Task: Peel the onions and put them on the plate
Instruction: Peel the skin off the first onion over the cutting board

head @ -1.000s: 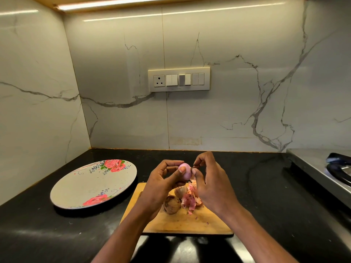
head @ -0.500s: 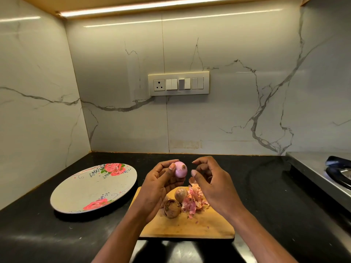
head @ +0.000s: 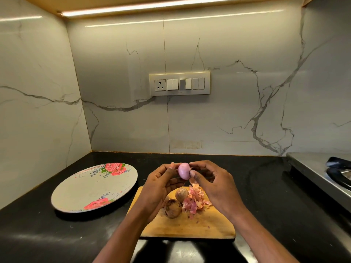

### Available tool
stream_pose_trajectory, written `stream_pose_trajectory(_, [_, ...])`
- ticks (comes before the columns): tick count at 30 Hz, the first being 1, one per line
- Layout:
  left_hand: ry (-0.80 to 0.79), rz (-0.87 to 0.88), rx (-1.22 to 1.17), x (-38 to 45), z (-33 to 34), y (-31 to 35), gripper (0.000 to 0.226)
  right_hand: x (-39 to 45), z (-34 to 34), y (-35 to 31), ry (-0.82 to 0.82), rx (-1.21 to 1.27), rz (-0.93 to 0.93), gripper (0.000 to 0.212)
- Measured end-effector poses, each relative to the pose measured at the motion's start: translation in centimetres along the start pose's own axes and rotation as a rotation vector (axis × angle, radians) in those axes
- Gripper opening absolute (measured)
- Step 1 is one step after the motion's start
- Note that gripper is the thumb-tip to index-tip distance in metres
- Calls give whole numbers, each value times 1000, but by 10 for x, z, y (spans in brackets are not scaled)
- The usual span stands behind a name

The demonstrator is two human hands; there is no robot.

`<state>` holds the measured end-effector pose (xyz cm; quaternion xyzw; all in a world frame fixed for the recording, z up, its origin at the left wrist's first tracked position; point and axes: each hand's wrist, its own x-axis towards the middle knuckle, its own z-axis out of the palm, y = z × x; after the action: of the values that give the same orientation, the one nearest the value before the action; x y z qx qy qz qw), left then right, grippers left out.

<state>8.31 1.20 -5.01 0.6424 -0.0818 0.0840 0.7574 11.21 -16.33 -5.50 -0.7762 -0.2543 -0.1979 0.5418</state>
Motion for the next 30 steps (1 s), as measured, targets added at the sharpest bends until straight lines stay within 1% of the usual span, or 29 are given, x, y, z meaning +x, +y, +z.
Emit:
stream_pose_trajectory(6, [-67, -57, -58, -1, -1, 3, 33, 0, -1, -1, 97, 111, 36, 11])
stream_pose_trajectory(9, [-72, -70, -56, -1, 1, 2, 32, 0, 0, -1, 104, 121, 40, 6])
stream_pose_trajectory(13, [-81, -57, -50, 1, 1, 1, 31, 0, 1, 1, 86, 80, 36, 6])
stream_pose_trajectory(17, [-15, -38, -8, 2, -1, -2, 44, 1, 1, 1, 26, 65, 25, 9])
stream_pose_trajectory(19, [16, -40, -36, 3, -2, -2, 48, 0, 1, 1, 12, 86, 23, 13])
stream_pose_trajectory(23, [15, -68, -123, 4, -4, 1, 39, 1, 1, 4, 11, 91, 35, 18])
stream_pose_trajectory(27, [-29, -76, -115, 0, -6, 1, 32, 0, 3, 4, -26, 78, 24, 28])
stream_pose_trajectory(30, [-24, -69, -105, -1, -6, 2, 30, -1, 3, 2, -41, 74, 4, 34])
